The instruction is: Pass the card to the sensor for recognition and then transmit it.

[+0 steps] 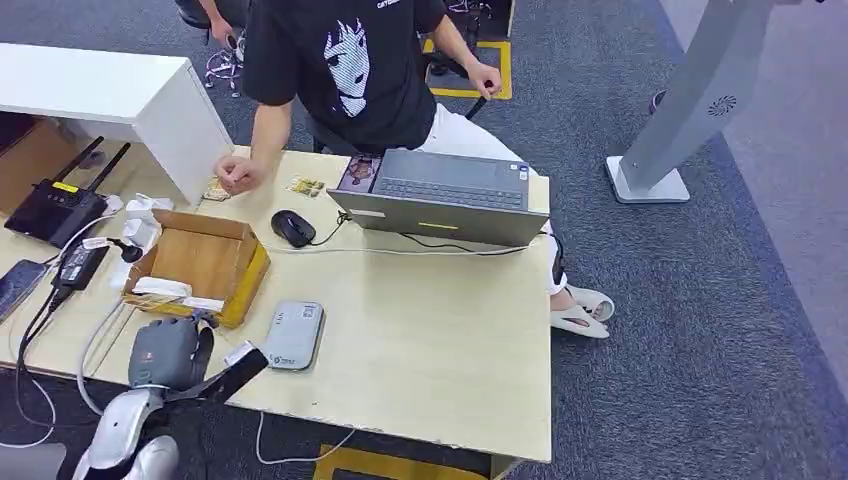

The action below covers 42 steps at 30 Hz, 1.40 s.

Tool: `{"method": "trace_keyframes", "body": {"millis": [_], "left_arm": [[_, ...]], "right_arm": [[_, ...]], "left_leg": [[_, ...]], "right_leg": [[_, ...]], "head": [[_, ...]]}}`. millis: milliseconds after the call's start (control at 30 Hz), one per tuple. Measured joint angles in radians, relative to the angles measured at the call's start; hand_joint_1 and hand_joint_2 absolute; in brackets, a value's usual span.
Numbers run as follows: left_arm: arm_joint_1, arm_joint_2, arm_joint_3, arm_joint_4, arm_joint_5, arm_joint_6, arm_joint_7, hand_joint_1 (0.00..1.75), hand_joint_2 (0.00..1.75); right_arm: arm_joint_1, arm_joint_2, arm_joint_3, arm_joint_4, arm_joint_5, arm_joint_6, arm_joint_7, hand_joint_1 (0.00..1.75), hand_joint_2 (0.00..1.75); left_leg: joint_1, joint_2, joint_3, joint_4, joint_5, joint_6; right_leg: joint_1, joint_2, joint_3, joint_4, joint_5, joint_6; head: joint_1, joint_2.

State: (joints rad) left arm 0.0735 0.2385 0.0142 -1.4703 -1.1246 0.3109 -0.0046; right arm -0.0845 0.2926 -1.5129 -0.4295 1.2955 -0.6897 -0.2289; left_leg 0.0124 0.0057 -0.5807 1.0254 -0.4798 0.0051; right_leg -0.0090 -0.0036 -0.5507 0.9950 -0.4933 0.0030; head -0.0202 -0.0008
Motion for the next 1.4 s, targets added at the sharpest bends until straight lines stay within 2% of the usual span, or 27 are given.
{"method": "trace_keyframes", "body": {"millis": [167, 400, 567, 967, 1000, 1033, 1133, 1267, 1400], "left_arm": [[-0.056, 0.063, 0.059, -0.065, 0.028, -0.021, -0.005, 1.75, 1.75], [-0.154, 0.128, 0.107, -0.081, 0.026, -0.049, 0.004, 1.75, 1.75], [-0.179, 0.143, 0.112, -0.081, 0.019, -0.049, 0.013, 1.75, 1.75], [-0.206, 0.141, 0.111, -0.081, -0.015, -0.038, 0.013, 1.75, 1.75], [-0.206, 0.14, 0.111, -0.081, -0.015, -0.034, 0.013, 0.09, 1.75], [-0.206, 0.14, 0.111, -0.081, -0.015, -0.029, 0.013, 0.0, 1.75], [-0.206, 0.137, 0.111, -0.081, -0.015, -0.014, 0.013, 0.0, 1.75], [-0.206, 0.11, 0.11, -0.092, -0.013, 0.051, 0.013, 0.0, 1.75], [-0.206, 0.088, 0.11, -0.097, -0.013, 0.069, 0.013, 0.0, 1.75]], "right_arm": [[0.0, 0.0, 0.0, 0.0, 0.005, 0.0, 0.002, 0.0, 1.75], [0.0, 0.0, 0.0, 0.0, 0.013, 0.0, 0.002, 0.0, 1.75], [0.0, 0.0, 0.0, 0.0, 0.014, 0.0, 0.002, 0.0, 1.75], [0.0, 0.0, 0.0, 0.001, -0.006, 0.0, -0.006, 0.0, 1.75], [-0.001, 0.0, 0.0, 0.001, -0.014, 0.0, -0.015, 0.0, 1.75], [-0.001, 0.0, 0.0, 0.001, -0.019, 0.0, -0.02, 0.0, 1.75], [-0.001, 0.0, 0.0, 0.001, -0.019, 0.0, -0.028, 0.0, 1.75], [-0.001, 0.0, 0.0, 0.001, 0.0, 0.0, -0.026, 0.0, 1.75], [-0.001, 0.0, 0.0, 0.002, 0.015, 0.0, -0.007, 0.0, 1.75]], "left_leg": [[0.0, 0.0, 0.0, 0.0, 0.0, -0.001], [0.0, 0.0, 0.0, 0.0, 0.001, -0.001], [0.0, 0.0, 0.0, 0.0, 0.0, -0.001], [0.0, 0.0, 0.0, 0.0, 0.0, -0.001], [0.0, 0.0, 0.0, 0.0, 0.0, -0.001], [0.0, 0.0, 0.0, 0.0, 0.0, -0.001], [0.0, 0.0, 0.0, 0.0, 0.0, -0.001], [0.0, 0.0, 0.0, 0.0, 0.0, -0.001], [0.0, 0.0, 0.0, 0.0, 0.0, -0.001]], "right_leg": [[0.001, 0.0, 0.0, 0.0, 0.0, 0.0], [0.001, 0.0, 0.001, 0.0, 0.0, 0.0], [0.001, 0.0, 0.0, 0.0, 0.0, 0.0], [0.001, 0.0, 0.0, 0.0, 0.0, 0.0], [0.001, 0.0, 0.0, 0.0, 0.0, 0.0], [0.001, 0.0, 0.0, 0.0, 0.0, 0.0], [0.001, 0.0, 0.0, 0.0, 0.0, 0.0], [0.001, 0.0, 0.0, 0.0, 0.0, 0.0], [0.001, 0.0, 0.0, 0.0, 0.0, 0.0]], "head": [[0.0, 0.0], [0.0, 0.0], [0.0, 0.0], [0.0, 0.0], [0.0, 0.0], [0.0, 0.0], [0.0, 0.0], [0.0, 0.0], [0.0, 0.0]]}}
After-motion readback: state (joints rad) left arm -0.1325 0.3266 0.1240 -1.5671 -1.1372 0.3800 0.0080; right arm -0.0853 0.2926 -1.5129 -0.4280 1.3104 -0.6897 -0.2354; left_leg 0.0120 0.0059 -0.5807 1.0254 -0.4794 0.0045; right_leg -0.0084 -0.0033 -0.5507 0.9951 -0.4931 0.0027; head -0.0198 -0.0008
